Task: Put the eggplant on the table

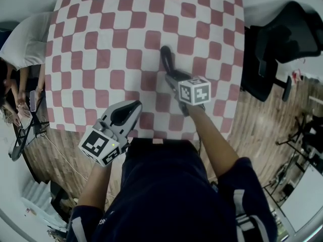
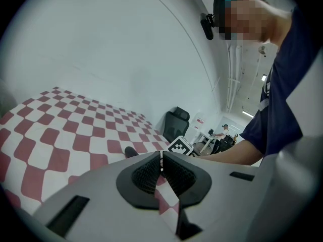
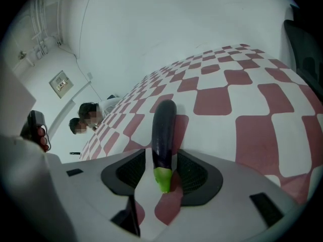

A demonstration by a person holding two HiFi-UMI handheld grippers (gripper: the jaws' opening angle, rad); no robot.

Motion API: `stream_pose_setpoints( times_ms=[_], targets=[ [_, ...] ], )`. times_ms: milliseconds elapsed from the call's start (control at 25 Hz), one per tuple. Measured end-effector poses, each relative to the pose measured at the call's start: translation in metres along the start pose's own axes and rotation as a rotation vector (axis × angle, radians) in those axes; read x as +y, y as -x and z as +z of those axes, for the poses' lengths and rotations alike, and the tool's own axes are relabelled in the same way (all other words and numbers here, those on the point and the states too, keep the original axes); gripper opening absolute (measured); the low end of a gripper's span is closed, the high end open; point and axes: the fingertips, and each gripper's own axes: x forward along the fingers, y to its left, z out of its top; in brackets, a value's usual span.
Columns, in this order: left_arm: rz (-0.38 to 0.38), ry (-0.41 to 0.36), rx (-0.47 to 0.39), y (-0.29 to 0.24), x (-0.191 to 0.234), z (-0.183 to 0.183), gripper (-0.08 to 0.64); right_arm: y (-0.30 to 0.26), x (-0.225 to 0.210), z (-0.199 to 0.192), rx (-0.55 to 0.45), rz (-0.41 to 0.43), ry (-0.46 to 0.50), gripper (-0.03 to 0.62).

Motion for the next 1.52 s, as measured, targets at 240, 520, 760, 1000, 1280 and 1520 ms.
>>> stream_pose_setpoints(
  times_ms=[240,520,760,1000,1280,1520],
  targets=[
    [-0.018,-0.03,-0.009,0.002,-0.002,0.011,0.035,0.023,-0.003,0.012,-0.054,-0.039,0.005,0.235],
    [-0.053,-0.088,-0.026,0.001,-0.017,0.03,0.035,0.082,-0.01,0.023,-0.164,-0.035,-0.034,0.214],
    [-0.071,-0.144,-0.049,0.007,-0.034,0.046,0.035,0.128,0.011,0.026,-0.251,0.044,-0.041,0.105],
    [-0.084,-0.201,-0.086,0.015,-0.054,0.064,0.035,0.178,0.054,0.036,-0.35,0.141,0.017,0.04],
    [-0.118,-0.245,-0.104,0.022,-0.083,0.065,0.035,0.226,0.099,0.032,-0.423,0.23,0.062,0.021],
    [-0.137,-0.27,-0.108,0.029,-0.097,0.063,0.035,0.243,0.116,0.019,-0.449,0.267,0.029,0.018]
  ],
)
